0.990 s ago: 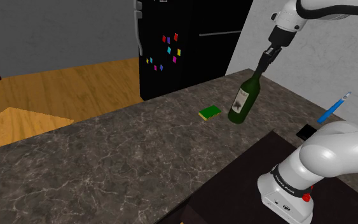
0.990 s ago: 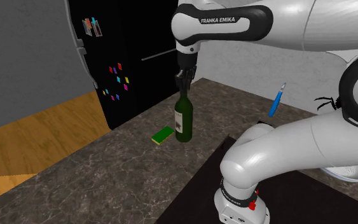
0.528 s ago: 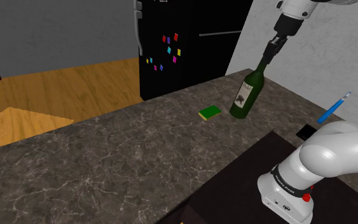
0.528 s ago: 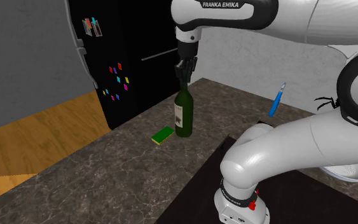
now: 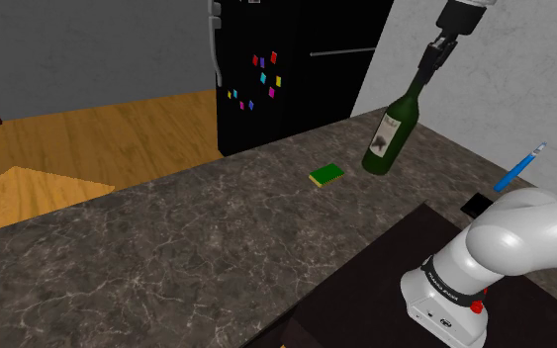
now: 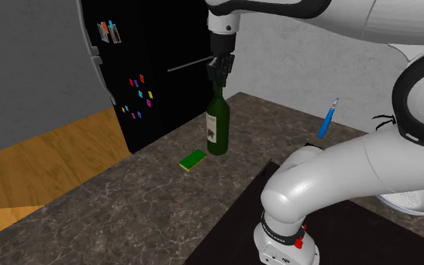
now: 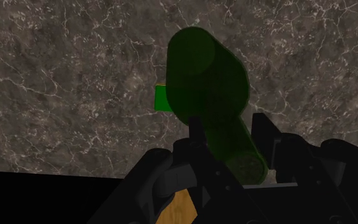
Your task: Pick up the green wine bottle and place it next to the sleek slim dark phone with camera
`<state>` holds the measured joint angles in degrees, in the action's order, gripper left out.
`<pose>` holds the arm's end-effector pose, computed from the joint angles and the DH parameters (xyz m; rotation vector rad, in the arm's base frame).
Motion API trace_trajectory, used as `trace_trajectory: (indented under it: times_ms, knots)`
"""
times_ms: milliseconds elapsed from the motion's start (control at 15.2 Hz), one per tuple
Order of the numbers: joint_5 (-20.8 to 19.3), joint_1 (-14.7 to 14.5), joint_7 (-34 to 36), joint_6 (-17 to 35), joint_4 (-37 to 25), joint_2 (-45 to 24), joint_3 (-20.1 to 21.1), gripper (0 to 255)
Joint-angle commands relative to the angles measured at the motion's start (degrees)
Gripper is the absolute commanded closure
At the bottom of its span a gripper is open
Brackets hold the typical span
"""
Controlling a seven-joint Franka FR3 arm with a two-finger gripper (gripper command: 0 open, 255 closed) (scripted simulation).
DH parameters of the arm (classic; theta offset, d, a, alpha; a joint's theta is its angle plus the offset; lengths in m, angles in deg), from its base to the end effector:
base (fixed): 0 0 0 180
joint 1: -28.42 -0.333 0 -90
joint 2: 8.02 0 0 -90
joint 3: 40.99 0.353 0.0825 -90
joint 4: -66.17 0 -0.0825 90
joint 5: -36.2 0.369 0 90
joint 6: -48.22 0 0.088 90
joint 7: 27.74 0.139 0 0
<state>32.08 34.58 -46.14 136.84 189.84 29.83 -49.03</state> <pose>0.2915 -0.1017 0.6339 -3.1352 -0.1527 -0.0723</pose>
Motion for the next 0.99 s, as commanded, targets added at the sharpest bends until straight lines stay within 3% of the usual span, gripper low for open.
trace_trajectory:
  times_ms: [0, 924]
  knots:
    - [0.08, -0.06, -0.07, -1.69, -2.24, -0.55, 0.05, 255]
    - [0.67, -0.48, -0.41, -11.82, -17.39, -5.58, 0.25, 255]
